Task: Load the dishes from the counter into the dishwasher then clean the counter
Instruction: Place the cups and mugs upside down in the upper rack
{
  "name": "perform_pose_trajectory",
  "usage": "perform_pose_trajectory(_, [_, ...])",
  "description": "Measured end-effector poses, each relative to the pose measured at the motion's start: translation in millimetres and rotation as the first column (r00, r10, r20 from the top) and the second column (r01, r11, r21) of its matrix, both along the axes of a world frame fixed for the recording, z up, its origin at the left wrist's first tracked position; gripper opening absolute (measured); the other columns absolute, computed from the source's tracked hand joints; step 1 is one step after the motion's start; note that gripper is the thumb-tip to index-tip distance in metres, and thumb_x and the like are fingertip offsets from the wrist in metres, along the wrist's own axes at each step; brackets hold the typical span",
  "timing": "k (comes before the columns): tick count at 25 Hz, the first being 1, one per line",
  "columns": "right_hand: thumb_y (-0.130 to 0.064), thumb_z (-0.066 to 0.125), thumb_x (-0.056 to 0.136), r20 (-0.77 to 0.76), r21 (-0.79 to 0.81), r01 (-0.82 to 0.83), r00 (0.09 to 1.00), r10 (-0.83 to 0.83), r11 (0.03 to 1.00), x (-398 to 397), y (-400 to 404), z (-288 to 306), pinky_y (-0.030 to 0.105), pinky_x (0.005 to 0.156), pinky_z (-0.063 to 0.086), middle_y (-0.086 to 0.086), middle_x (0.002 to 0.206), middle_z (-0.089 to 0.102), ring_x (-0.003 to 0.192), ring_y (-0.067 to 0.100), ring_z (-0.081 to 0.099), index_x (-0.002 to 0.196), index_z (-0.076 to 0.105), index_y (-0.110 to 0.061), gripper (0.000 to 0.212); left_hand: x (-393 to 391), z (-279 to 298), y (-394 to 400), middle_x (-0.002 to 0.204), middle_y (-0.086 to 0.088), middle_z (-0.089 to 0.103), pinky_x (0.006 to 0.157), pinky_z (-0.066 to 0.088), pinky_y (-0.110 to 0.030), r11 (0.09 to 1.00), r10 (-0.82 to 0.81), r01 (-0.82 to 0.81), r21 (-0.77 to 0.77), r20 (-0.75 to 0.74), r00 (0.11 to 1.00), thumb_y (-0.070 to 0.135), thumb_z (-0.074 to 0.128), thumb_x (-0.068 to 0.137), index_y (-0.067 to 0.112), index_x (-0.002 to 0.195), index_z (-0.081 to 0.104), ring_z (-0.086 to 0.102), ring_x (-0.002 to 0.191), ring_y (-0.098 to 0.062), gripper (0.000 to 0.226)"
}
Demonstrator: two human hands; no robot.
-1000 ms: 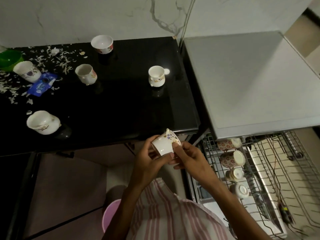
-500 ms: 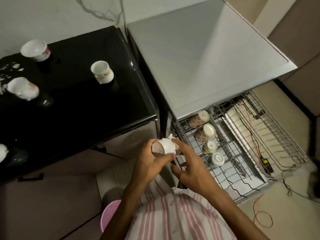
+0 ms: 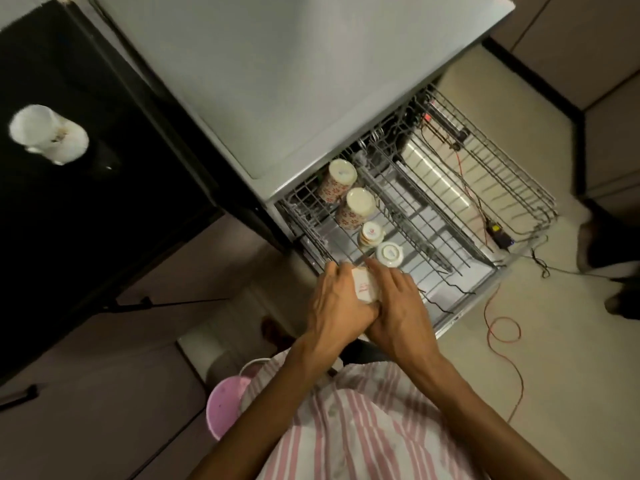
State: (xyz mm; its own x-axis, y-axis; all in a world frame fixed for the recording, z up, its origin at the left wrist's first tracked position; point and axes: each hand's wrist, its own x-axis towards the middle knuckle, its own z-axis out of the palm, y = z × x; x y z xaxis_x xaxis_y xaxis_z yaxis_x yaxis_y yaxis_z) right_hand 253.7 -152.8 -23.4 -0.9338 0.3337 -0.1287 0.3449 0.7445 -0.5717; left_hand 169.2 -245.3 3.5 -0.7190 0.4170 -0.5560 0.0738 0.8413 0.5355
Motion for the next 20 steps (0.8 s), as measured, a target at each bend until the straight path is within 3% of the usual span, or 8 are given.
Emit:
perform_pose_trajectory(4, [-0.024,0.059,0.070,0.073,-0.042,0.089,0.994,-0.085,0.995,21,20,-14,0.035,0.080,0.048,0.008,0.114,0.059,0.101,0.026,0.053,0.134,0.048,-0.014,0.065,12,-18,22,0.122,-0.003,0.045,0.083,0.042,-0.030,0.995,-0.095,0.093,0.022,0.088,0.992,0.041,0.075,0.076,0.015,0.131,0.045,0.049,0.111,-0.022,0.068])
perform_pose_trajectory(9, [-0.015,0.069,0.074,0.103,-0.082,0.200,0.976,-0.191,0.976,28,40,-25,0.035,0.080,0.047,0.007,0.111,0.061,0.103,0.026,0.055,0.132,0.050,-0.015,0.061,20,-32,38,0.112,0.001,0.045,0.079,0.046,-0.031,0.987,-0.094,0.076,0.141,0.121,0.988,0.045,0.072,0.077,0.023,0.127,0.049,0.051,0.105,-0.019,0.059])
perform_pose_trajectory(13, [-0.017,0.071,0.077,0.087,-0.123,0.274,0.960,-0.265,0.954,4,66,-36,0.039,0.088,0.051,0.008,0.121,0.063,0.110,0.027,0.058,0.133,0.051,-0.012,0.059,1,-42,60,0.111,0.002,0.046,0.082,0.046,-0.025,0.966,-0.044,0.014,0.260,0.111,0.993,0.038,0.069,0.086,0.027,0.137,0.048,0.051,0.104,-0.013,0.057])
perform_pose_trajectory(17, [-0.037,0.076,0.079,-0.001,-0.202,0.302,0.951,-0.309,0.932,-46,102,-51,0.035,0.083,0.054,0.012,0.119,0.065,0.101,0.024,0.062,0.130,0.051,-0.007,0.064,-49,-54,89,0.121,0.003,0.051,0.072,0.041,-0.008,0.941,-0.051,0.013,0.338,0.102,0.994,0.028,0.055,0.098,0.022,0.141,0.047,0.050,0.109,-0.006,0.044])
perform_pose_trajectory(20, [-0.042,0.080,0.075,-0.005,-0.255,0.351,0.931,-0.364,0.901,-90,132,-69,0.031,0.083,0.055,0.009,0.120,0.064,0.097,0.014,0.059,0.130,0.049,-0.009,0.071,-98,-76,108,0.133,-0.003,0.057,0.076,0.043,-0.006,0.940,-0.069,0.057,0.337,0.025,0.997,0.022,0.049,0.101,0.015,0.136,0.052,0.053,0.114,-0.007,0.035])
